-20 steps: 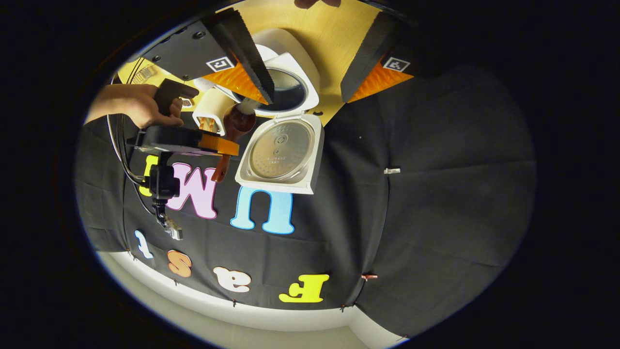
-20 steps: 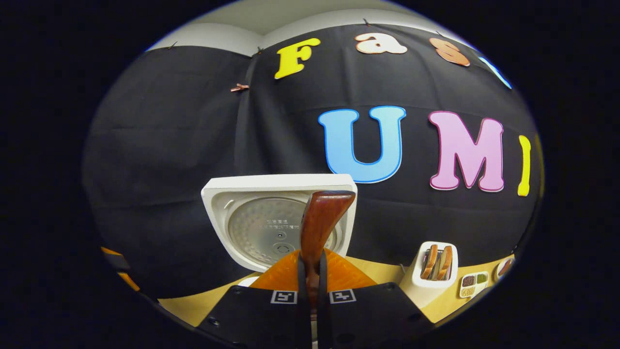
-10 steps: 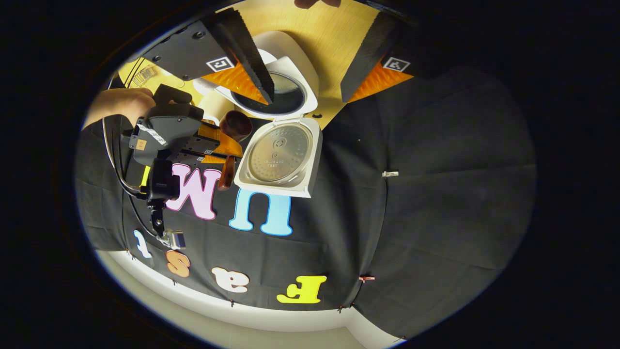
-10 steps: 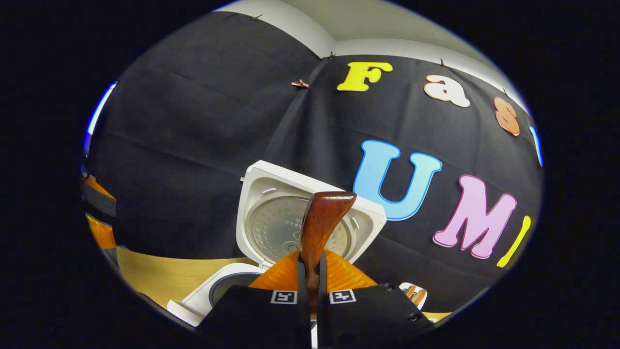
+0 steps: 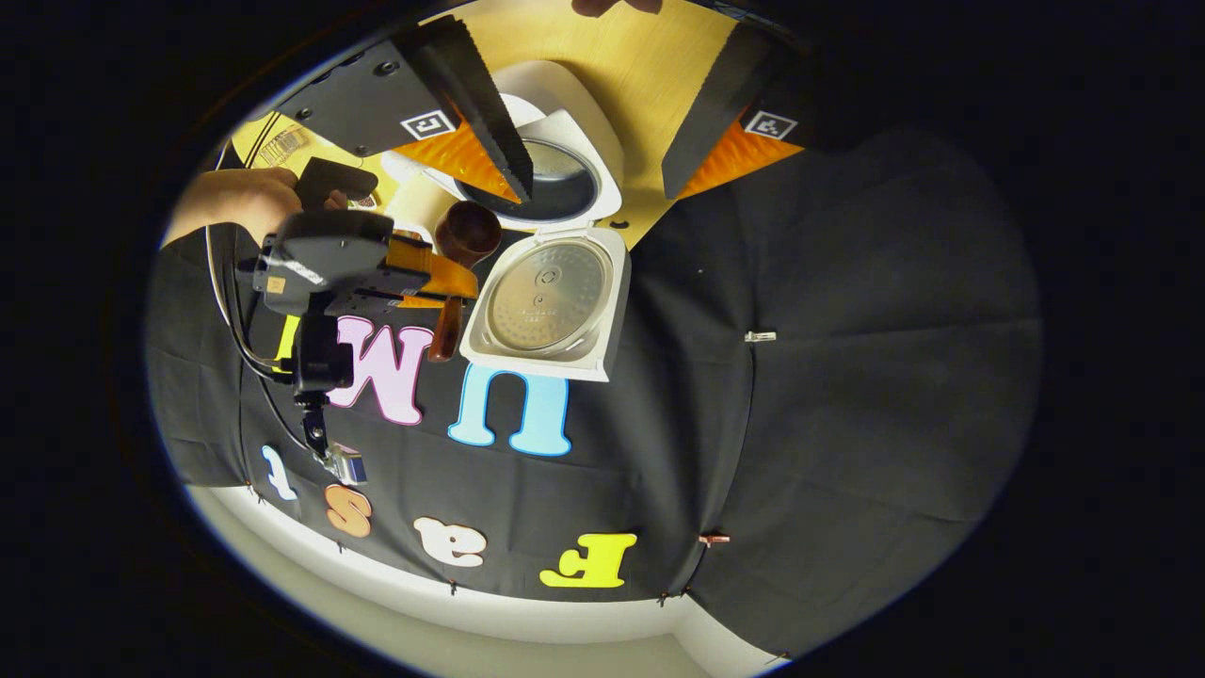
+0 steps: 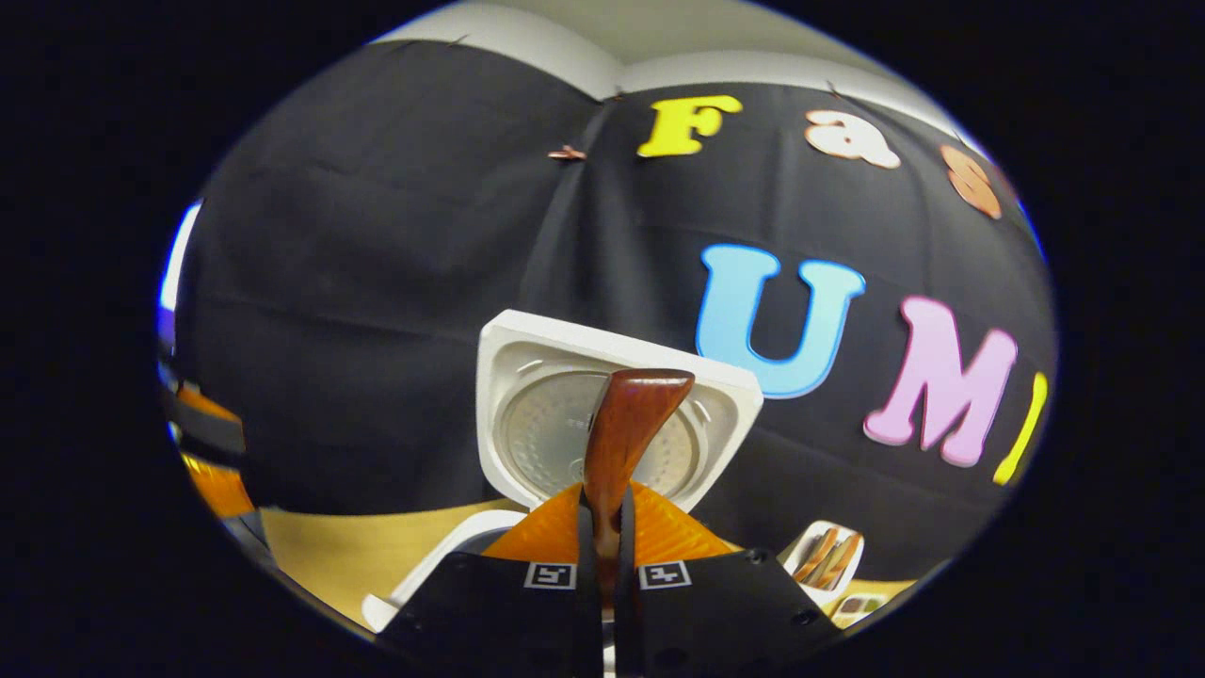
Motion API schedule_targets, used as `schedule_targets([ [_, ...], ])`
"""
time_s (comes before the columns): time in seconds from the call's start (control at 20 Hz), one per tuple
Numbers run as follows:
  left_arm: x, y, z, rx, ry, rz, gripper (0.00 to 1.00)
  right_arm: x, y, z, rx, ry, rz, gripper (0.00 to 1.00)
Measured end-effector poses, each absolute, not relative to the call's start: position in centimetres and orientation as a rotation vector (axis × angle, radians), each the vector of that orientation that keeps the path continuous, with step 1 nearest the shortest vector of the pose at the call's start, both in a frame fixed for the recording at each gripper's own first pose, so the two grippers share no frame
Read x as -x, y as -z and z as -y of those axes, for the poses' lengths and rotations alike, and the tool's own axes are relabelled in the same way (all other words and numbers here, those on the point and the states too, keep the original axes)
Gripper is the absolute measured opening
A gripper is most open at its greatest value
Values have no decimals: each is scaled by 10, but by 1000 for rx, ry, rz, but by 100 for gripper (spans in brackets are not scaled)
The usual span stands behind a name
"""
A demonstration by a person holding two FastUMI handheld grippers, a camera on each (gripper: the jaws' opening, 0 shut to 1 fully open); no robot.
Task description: Close the left gripper, press the button to open the rice cooker; take a wooden spoon from the chopstick holder with the right hand, scoop a spoonful of rice and pour it into the rice cooker, then put the wooden spoon back into the chopstick holder.
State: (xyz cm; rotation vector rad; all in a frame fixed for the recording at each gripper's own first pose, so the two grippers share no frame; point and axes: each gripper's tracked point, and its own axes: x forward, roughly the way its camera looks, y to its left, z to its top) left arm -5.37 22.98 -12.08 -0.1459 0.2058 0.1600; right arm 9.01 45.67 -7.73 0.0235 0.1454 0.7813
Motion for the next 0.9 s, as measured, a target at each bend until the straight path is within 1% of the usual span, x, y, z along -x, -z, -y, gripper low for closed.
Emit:
schedule_targets([
  [0.25, 55, 115, -225, 137, -161, -197, 95, -106, 64, -431, -372, -707, -291, 9],
  [0.5, 54, 103, -213, 130, -157, -180, 96, -112, 39, -393, -637, -648, -352, 9],
  [0.7, 49, 92, -198, 118, -154, -160, 95, -104, 8, -346, -723, -631, -307, 10],
  [0.9, 42, 82, -176, 108, -138, -148, 95, -96, -10, -273, -788, -597, -259, 9],
])
